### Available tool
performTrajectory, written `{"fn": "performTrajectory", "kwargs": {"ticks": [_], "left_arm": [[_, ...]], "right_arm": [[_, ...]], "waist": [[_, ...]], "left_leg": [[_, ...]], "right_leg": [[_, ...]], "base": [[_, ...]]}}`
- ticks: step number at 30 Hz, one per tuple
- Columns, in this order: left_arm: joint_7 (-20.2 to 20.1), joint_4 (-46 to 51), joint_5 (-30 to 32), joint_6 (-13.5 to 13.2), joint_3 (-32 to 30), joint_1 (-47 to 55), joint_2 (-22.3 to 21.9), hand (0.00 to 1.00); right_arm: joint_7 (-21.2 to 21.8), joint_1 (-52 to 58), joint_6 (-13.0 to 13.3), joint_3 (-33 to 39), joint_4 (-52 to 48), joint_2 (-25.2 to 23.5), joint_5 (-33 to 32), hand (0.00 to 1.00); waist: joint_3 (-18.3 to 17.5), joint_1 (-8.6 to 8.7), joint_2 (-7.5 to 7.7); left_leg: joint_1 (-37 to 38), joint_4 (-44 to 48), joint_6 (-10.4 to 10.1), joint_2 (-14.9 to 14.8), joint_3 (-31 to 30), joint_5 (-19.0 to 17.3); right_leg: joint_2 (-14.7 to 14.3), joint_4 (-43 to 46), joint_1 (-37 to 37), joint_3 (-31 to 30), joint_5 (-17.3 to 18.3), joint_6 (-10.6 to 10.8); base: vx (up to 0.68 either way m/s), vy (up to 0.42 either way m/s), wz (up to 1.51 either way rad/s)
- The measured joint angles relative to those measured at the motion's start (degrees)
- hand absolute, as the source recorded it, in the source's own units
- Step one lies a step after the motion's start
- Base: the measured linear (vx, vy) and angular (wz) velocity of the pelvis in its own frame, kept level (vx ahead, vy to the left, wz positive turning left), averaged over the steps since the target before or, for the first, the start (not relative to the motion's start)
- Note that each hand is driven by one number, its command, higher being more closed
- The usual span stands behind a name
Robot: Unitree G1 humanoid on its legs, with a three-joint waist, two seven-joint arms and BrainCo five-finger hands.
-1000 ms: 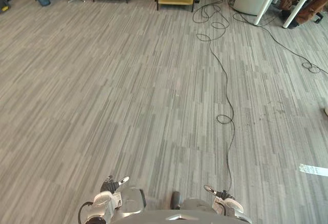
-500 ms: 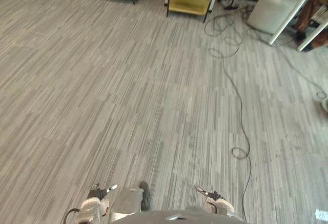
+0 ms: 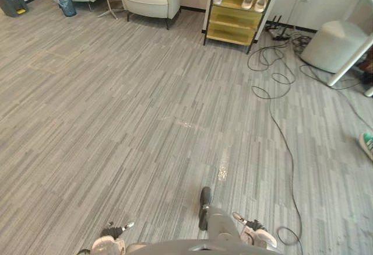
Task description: Pick up cushions and gather them together orderly.
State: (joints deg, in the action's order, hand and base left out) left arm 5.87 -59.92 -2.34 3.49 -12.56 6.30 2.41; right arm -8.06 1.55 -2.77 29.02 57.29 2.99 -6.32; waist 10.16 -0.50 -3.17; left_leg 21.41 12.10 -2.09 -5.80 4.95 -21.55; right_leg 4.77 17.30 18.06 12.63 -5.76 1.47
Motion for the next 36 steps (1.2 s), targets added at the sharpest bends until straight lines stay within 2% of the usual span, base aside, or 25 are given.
{"fn": "performTrajectory", "kwargs": {"ticks": [2, 3, 4, 5, 7, 10, 12, 13, 14, 15, 16, 17, 18, 19, 22, 23, 24, 25, 27, 29, 30, 32, 33, 34, 36], "left_arm": [[-0.07, 0.30, 0.26, -0.08, -0.17, -0.37, -0.67, 0.00], [-0.10, 0.07, 0.30, 0.11, -0.02, -0.45, -0.86, 0.00], [-0.14, 0.12, 0.30, 0.20, 0.46, -0.60, -0.93, 0.00], [-0.13, 0.22, 0.29, 0.21, 0.56, -0.67, -0.86, 0.00], [-0.09, 0.54, 0.27, 0.21, 1.31, -0.67, -0.43, 0.00], [-0.09, 2.05, 0.24, -0.30, 2.11, -0.58, -0.18, 0.00], [-0.03, 3.08, 0.27, -0.35, 2.57, -0.59, -0.22, 0.00], [0.04, 3.06, 0.27, -0.32, 2.58, -0.50, -0.22, 0.00], [0.07, 2.99, 0.27, -0.29, 2.50, -0.22, -0.37, 0.00], [0.09, 2.98, 0.27, -0.17, 2.31, 0.07, -0.54, 0.00], [0.07, 2.94, 0.28, -0.14, 2.28, 0.14, -0.75, 0.00], [0.01, 2.74, 0.27, -0.11, 2.09, 0.45, 0.16, 0.00], [0.00, 2.63, 0.27, -0.10, 2.05, 0.36, 0.53, 0.00], [0.03, 2.63, 0.27, -0.03, 1.53, 0.24, 1.45, 0.00], [0.09, 2.21, 0.28, 0.21, 1.55, 0.14, 1.68, 0.00], [0.15, 1.82, 0.28, 0.32, 2.02, 0.02, 1.92, 0.00], [0.15, 1.32, 0.33, 0.45, 3.17, 0.14, 2.82, 0.00], [0.18, 0.94, 0.31, 0.46, 4.04, 0.13, 3.31, 0.00], [0.49, 0.56, 0.30, 0.58, 5.27, -0.05, 3.89, 0.00], [0.50, 0.55, 0.30, 0.57, 6.23, -0.02, 4.20, 0.00], [0.49, 0.50, 0.41, 0.57, 6.50, -0.18, 4.22, 0.00], [0.35, 0.35, 0.42, 0.55, 6.51, -1.11, 4.12, 0.00], [0.33, 0.26, 0.44, 0.54, 6.49, -1.12, 4.11, 0.00], [0.26, 0.26, 0.47, 0.51, 6.41, -1.13, 4.02, 0.00], [0.15, 0.21, 0.84, 0.50, 5.85, -1.00, 4.00, 0.00]], "right_arm": [[-0.04, 0.17, -0.19, 0.73, -0.20, 0.41, 0.01, 0.00], [-0.06, 0.19, -0.23, 0.32, -0.23, 0.98, 0.00, 0.00], [-0.25, 0.36, -0.23, -0.01, -0.16, 1.50, -0.05, 0.00], [-0.32, 0.42, -0.24, -0.59, -0.03, 1.70, -0.11, 0.00], [-0.67, 0.89, -0.31, -2.09, 0.02, 1.76, -0.25, 0.00], [-0.74, 0.06, -0.66, -1.92, 2.04, 1.68, -0.57, 0.00], [-0.82, -0.46, -1.04, -1.77, 1.96, 1.20, -0.59, 0.00], [-0.83, -0.33, -1.05, -1.65, 1.91, 1.08, -0.66, 0.00], [-0.86, -0.04, -1.03, -1.74, 1.58, 0.84, -0.66, 0.00], [-0.86, 0.22, -1.04, -1.88, 1.56, 0.72, -0.65, 0.00], [-0.88, 0.44, -1.09, -1.99, 1.21, 0.21, -0.61, 0.00], [-0.90, 0.61, -1.14, -1.90, 0.94, -0.61, -0.59, 0.00], [-0.89, 0.60, -1.23, -1.95, 1.02, -0.93, -0.59, 0.00], [-0.83, 0.78, -1.18, -2.04, -0.26, -2.57, -0.49, 0.00], [-0.74, 0.57, -1.05, -2.61, -0.30, -2.68, -0.41, 0.00], [-0.69, 0.54, -0.84, -3.65, -0.30, -2.42, -0.18, 0.00], [-0.69, 0.62, -0.66, -4.36, -0.44, -2.45, 0.00, 0.00], [-0.62, 0.73, -0.70, -4.52, -0.48, -2.56, -0.17, 0.00], [-0.66, 0.96, -0.16, -4.12, -0.16, -2.47, -0.09, 0.00], [-0.63, 0.76, -0.04, -4.11, -0.16, -2.46, -0.12, 0.00], [-0.63, 0.48, 0.11, -4.08, -0.14, -2.50, -0.08, 0.00], [-0.46, -0.08, 0.10, -3.81, -0.06, -2.48, -0.26, 0.00], [-0.42, -0.23, 0.08, -3.63, -0.02, -2.53, -0.27, 0.00], [-0.38, -0.29, 0.07, -3.22, 0.05, -2.61, -0.26, 0.00], [-0.22, 0.03, 0.05, -2.80, 0.07, -2.60, -0.28, 0.00]], "waist": [[-0.64, 0.14, -1.69], [-0.06, 0.39, -2.80], [0.78, -0.08, -3.36], [1.06, -0.32, -3.65], [1.51, -0.91, -2.86], [1.69, -2.14, -2.39], [1.72, -2.84, -2.23], [1.66, -2.84, -2.13], [1.75, -3.21, -2.05], [1.68, -4.24, -1.95], [1.53, -4.57, -1.70], [1.12, -4.39, -0.59], [1.33, -4.27, 0.20], [1.00, -4.32, 2.50], [0.33, -4.94, 2.97], [0.28, -4.99, 3.12], [-0.13, -4.24, 3.87], [-0.29, -3.83, 4.14], [-0.03, -3.43, 4.03], [0.00, -2.68, 3.92], [0.00, -2.23, 3.92], [0.05, -1.55, 3.75], [0.09, -1.36, 3.65], [0.23, -1.37, 3.48], [0.30, -1.12, 3.61]], "left_leg": [[-7.08, 14.77, -0.55, -2.81, -1.13, 3.33], [-12.73, 27.30, -2.22, -4.93, -1.56, 10.09], [-17.78, 39.67, -2.67, -8.26, 0.11, 11.45], [-19.02, 43.16, -2.52, -9.29, 1.45, 10.80], [-21.86, 46.32, -2.45, -9.50, 3.52, 9.03], [-29.81, 38.01, -1.66, -7.34, 7.13, 5.91], [-32.69, 19.27, -2.11, -3.82, 7.46, 6.89], [-32.23, 11.52, -2.21, -2.30, 6.77, 8.84], [-32.43, 0.53, -2.07, -0.01, 4.59, 14.97], [-32.27, -2.10, -2.82, 0.85, 3.20, 18.78], [-31.76, -2.35, -1.75, 1.43, 2.80, 23.29], [-30.82, -2.04, 2.27, 2.93, 3.12, 25.27], [-30.70, -1.63, 2.56, 3.53, 3.30, 24.96], [-30.75, 0.97, 4.34, 5.03, 4.47, 22.05], [-28.67, 2.70, 5.26, 5.66, 5.82, 17.55], [-26.32, 1.92, 5.52, 6.06, 6.73, 15.71], [-23.51, 0.77, 5.78, 7.11, 7.56, 14.84], [-21.93, 0.23, 5.68, 7.66, 7.74, 14.34], [-14.32, -3.75, 6.03, 8.88, 7.82, 13.42], [-11.62, -5.95, 6.00, 8.65, 7.57, 13.42], [-10.18, -7.19, 5.68, 8.48, 7.40, 13.23], [-9.88, -7.41, 5.12, 7.91, 6.49, 12.52], [-9.77, -7.35, 4.70, 7.61, 6.13, 12.20], [-9.41, -7.23, 3.54, 6.97, 5.75, 11.41], [-8.41, -6.88, 2.36, 6.84, 4.81, 10.09]], "right_leg": [[-1.93, -0.24, -1.30, 1.39, 2.32, -1.90], [-3.68, -1.92, -3.98, 1.79, 3.75, -2.63], [-6.04, -5.04, -8.50, 0.96, 4.49, -4.14], [-6.81, -6.45, -11.02, 0.57, 4.83, -4.57], [-7.44, -9.07, -16.10, -0.38, 5.88, -5.23], [-7.32, -13.86, -23.17, -2.17, 6.93, -3.94], [-6.30, -15.82, -25.99, -2.92, 8.23, -2.53], [-5.88, -16.28, -26.72, -3.02, 8.70, -2.04], [-5.19, -17.13, -28.21, -3.74, 9.72, -1.08], [-4.85, -17.47, -29.18, -4.71, 10.57, -0.09], [-4.48, -17.62, -30.12, -5.40, 11.40, 1.03], [-2.88, -17.11, -30.92, -5.82, 12.78, 2.04], [-2.29, -16.73, -31.03, -5.85, 13.12, 2.34], [-0.12, -14.46, -30.89, -6.43, 13.65, 3.22], [1.23, -4.43, -27.93, -9.28, 15.49, 5.85], [2.10, 7.89, -23.27, -10.45, 16.50, 7.71], [4.18, 21.01, -18.16, -10.38, 15.47, 9.97], [5.04, 26.56, -16.03, -9.88, 14.91, 10.49], [8.19, 34.53, -12.21, -3.37, 17.72, 7.71], [8.01, 32.14, -11.41, 0.34, 19.92, 6.31], [7.41, 26.86, -10.18, 2.96, 20.86, 5.07], [4.68, 11.62, -8.40, 3.78, 19.32, 3.00], [3.59, 5.96, -8.22, 3.32, 17.32, 2.49], [1.41, -3.71, -8.59, 1.28, 11.64, 2.03], [0.83, -7.93, -9.55, -0.38, 6.00, 1.61]], "base": [[0.58, -0.387, 0.00], [0.70, -0.395, -0.17], [0.59, -0.276, -0.25], [0.54, -0.225, -0.34], [0.44, -0.170, -0.29], [0.49, -0.100, -0.30], [0.29, 0.037, -0.18], [0.38, 0.122, -0.09], [0.39, 0.147, -0.26], [0.50, 0.213, -0.35], [0.46, 0.202, -0.29], [0.49, 0.198, -0.07], [0.57, 0.217, 0.04], [0.45, 0.175, 0.01], [0.36, 0.185, -0.21], [0.27, 0.171, -0.32], [0.27, 0.161, -0.27], [0.36, 0.160, -0.14], [0.33, 0.107, -0.14], [0.19, 0.031, 0.06], [0.21, -0.024, 0.15], [0.24, -0.059, 0.19], [0.24, -0.088, 0.20], [0.29, -0.136, 0.16], [0.32, -0.217, 0.26]]}}
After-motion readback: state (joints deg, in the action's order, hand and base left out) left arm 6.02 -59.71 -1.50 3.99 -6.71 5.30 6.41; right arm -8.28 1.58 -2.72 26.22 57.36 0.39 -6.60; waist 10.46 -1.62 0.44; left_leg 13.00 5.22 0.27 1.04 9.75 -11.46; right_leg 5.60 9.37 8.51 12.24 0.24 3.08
